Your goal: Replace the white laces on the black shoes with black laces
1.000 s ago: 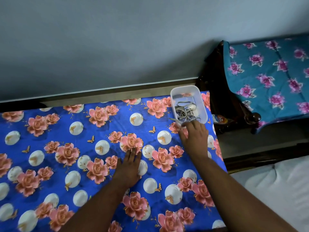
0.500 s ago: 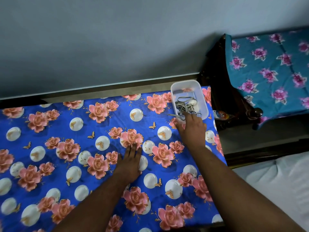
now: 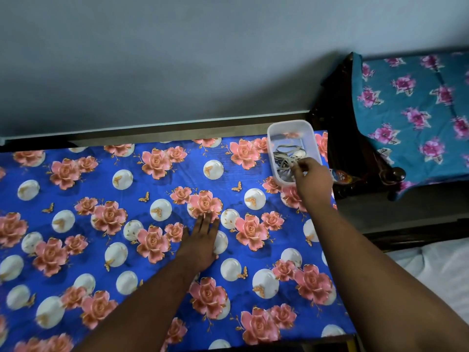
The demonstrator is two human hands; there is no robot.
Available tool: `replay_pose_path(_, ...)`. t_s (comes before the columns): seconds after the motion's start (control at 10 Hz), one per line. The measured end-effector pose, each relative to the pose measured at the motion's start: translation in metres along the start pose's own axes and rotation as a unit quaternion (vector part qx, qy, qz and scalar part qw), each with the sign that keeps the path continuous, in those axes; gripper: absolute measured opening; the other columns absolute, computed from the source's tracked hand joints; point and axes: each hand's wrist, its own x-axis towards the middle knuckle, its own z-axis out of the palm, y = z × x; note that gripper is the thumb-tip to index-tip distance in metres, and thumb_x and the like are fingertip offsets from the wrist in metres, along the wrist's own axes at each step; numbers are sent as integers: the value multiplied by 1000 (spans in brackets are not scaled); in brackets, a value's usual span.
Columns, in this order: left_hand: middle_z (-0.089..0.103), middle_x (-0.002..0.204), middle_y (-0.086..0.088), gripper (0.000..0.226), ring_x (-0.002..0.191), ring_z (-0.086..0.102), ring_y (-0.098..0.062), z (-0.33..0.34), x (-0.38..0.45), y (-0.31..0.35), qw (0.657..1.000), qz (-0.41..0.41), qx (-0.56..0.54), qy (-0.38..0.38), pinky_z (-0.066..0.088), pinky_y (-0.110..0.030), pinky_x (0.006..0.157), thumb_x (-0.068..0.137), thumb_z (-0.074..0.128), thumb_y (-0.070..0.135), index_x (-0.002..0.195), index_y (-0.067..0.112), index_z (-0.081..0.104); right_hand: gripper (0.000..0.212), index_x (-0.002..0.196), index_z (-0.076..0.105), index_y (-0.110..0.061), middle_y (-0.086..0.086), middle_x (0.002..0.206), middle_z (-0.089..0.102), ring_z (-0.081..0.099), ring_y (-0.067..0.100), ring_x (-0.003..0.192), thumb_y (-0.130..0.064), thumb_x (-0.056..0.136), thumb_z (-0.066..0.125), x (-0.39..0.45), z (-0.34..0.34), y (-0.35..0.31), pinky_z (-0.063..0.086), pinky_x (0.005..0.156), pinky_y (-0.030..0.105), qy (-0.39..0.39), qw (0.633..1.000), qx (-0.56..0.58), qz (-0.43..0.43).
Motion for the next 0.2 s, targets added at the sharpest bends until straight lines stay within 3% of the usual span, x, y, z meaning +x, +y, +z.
replay_pose_path(0.1,-17,169,-6,107,156,-13,-28,1,-1,-1,1000,0,-2,2,14,-61,120,91,67,48,161,21,-10,35,118,68,-24,2,98,74,57,31,108,-47,92,65,14,-14,2,49,87,44,-4,998,-54,13)
replay_pose_path(0.2,-18,169,-5,107,156,-13,-28,-1,0,2,1000,0,2,2,15,-60,121,91,66,48,161,21,-10,47,131,63,-24,7,120,68,50,34,118,-49,90,67,11,-20,1,46,95,49,-38,986,-160,-7)
